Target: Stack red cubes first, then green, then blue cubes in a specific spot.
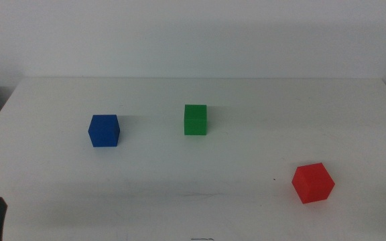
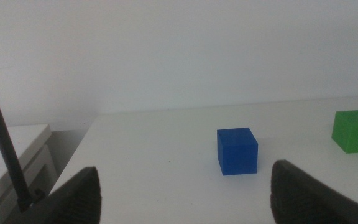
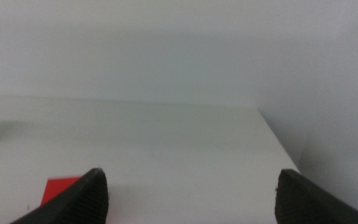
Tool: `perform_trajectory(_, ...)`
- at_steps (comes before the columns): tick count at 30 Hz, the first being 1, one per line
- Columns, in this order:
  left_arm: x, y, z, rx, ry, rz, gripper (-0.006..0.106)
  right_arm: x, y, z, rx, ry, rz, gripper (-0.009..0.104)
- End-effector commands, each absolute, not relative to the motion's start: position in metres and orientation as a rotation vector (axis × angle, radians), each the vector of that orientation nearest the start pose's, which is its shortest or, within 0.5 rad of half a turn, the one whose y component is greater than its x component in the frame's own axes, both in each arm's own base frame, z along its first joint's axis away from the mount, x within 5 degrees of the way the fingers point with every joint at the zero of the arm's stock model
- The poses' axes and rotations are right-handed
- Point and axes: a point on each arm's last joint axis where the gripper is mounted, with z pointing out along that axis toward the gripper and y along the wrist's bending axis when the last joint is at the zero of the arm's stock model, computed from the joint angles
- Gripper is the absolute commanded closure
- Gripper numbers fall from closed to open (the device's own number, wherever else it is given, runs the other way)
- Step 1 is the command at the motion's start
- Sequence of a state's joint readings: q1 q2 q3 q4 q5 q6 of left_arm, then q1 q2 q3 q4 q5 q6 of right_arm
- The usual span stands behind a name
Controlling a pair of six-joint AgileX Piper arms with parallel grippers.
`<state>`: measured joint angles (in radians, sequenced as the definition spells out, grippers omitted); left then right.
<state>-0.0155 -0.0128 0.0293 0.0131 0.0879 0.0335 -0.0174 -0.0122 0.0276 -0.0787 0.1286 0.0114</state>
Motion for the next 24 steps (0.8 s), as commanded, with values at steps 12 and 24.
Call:
perform_trajectory(12, 0.055, -0.001, 0.206, 0.033, 1.476, 0.009, 0.007, 0.055, -0.006, 0.326, 0.008, 1.931, -0.098, 0.001)
perform_trajectory(24, 0.055, -0.001, 0.206, 0.033, 1.476, 0.009, 0.007, 0.141, -0.005, 0.414, 0.026, 2.268, -0.045, 0.001)
